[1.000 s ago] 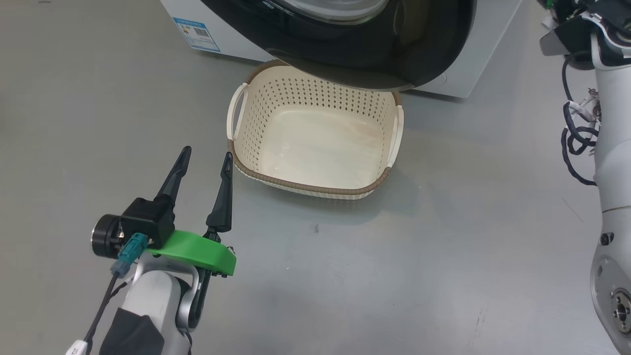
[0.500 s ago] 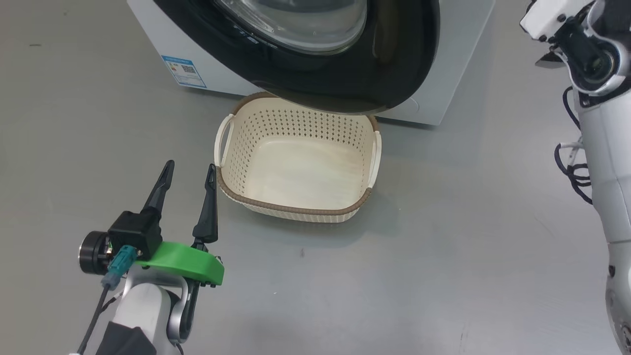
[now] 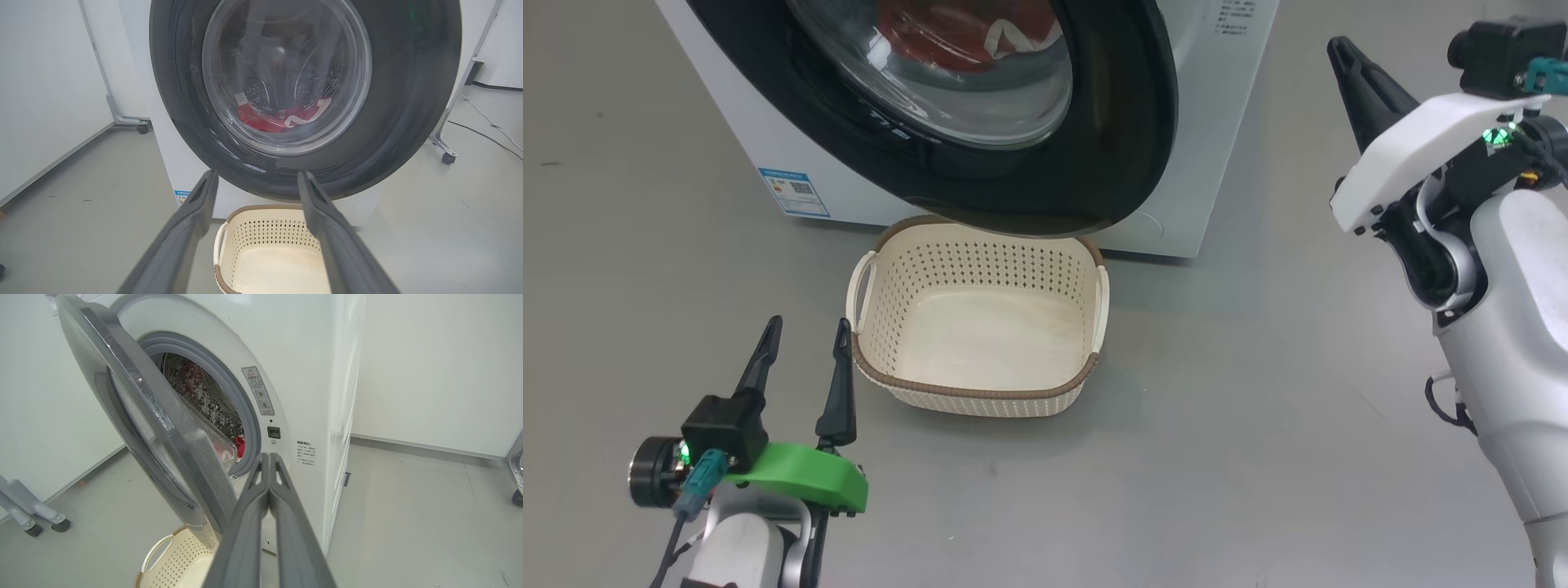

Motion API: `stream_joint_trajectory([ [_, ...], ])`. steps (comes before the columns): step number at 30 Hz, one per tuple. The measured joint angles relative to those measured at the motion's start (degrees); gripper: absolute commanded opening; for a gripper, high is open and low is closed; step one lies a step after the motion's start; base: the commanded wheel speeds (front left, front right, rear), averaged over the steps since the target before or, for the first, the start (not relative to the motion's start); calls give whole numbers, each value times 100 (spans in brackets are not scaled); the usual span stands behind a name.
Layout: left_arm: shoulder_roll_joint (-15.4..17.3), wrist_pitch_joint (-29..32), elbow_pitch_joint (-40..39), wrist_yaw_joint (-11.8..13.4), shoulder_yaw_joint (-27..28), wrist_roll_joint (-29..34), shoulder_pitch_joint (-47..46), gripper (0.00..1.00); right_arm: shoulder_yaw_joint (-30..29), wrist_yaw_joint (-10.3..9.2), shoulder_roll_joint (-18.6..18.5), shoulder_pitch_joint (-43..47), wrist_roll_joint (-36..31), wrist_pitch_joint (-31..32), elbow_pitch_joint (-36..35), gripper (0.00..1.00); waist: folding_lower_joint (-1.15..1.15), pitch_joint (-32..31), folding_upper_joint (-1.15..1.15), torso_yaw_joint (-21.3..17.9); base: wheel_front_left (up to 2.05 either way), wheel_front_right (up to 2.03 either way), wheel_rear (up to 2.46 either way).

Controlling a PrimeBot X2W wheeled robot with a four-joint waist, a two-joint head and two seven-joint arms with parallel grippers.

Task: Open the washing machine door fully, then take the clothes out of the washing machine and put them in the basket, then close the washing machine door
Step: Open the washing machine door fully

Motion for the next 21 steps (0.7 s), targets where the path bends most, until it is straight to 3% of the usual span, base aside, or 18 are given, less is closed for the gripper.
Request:
stream_joint_trajectory([
  [11, 63, 0, -54, 55, 172, 23, 300, 100, 11, 0, -29, 1059, -439, -1035, -99, 0, 0, -280, 0, -346, 0, 0, 0],
  [15, 67, 0, -110, 60, 285, 23, 421, 100, -74, -160, 193, 1530, -428, -1410, -96, 0, 0, -347, 0, -486, 0, 0, 0],
  [16, 66, 0, -122, 60, 286, 24, 430, 100, -79, -187, 203, 1611, -428, -1472, -97, 4, 0, -359, 0, -511, 0, 0, 0],
  [18, 67, 0, -143, 60, 292, 24, 444, 100, -101, -233, 214, 1761, -426, -1613, -99, 86, 0, -381, 0, -557, 0, 0, 0],
  [19, 66, 0, -152, 60, 297, 24, 447, 100, -124, -234, 235, 1830, -413, -1666, -107, 100, 0, -391, 0, -577, 0, 0, 0],
  [21, 66, 0, -172, 60, 291, 27, 453, 100, -171, -266, 294, 1976, -344, -1763, -135, 100, 0, -406, 0, -610, 0, 0, 0],
])
